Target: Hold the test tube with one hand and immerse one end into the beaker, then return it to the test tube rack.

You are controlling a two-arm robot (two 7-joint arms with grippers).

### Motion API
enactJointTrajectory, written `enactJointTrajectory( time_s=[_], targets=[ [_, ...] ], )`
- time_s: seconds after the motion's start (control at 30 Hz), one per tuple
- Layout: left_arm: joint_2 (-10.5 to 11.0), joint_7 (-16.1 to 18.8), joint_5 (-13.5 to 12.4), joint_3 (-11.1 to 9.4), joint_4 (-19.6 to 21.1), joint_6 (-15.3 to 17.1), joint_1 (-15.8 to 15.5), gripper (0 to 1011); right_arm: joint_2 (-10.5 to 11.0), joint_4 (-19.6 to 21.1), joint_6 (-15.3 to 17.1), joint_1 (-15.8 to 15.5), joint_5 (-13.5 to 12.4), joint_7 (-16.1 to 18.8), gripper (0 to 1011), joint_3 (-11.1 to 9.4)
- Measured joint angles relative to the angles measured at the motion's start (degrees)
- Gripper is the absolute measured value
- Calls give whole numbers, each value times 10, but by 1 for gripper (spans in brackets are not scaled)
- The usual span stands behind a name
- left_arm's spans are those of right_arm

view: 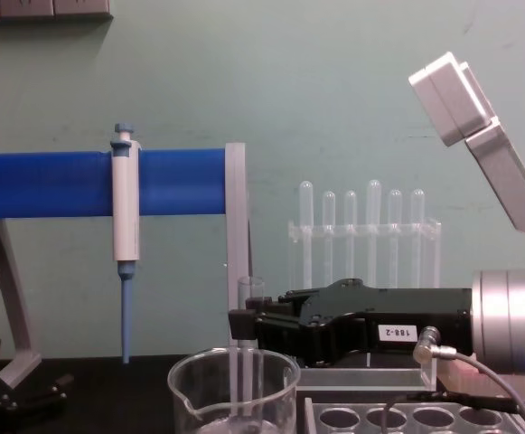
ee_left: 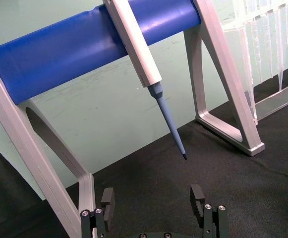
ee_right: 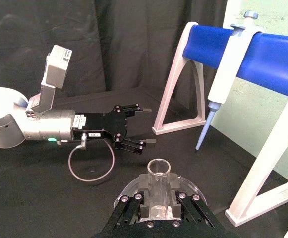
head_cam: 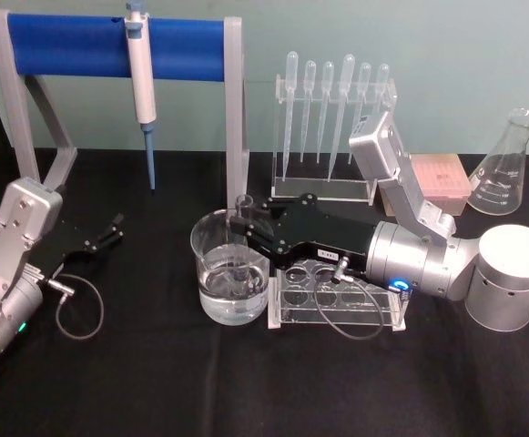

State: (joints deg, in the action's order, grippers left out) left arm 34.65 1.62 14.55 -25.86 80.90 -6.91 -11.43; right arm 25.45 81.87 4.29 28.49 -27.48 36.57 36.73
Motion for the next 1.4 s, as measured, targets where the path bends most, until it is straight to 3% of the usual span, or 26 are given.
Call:
enactJointTrajectory(
  time_s=[1.4],
  targets=[
    [0, 0, 0, 0, 0, 0, 0, 1000, 0, 0, 0, 0, 0, 0, 241, 0]
  ],
)
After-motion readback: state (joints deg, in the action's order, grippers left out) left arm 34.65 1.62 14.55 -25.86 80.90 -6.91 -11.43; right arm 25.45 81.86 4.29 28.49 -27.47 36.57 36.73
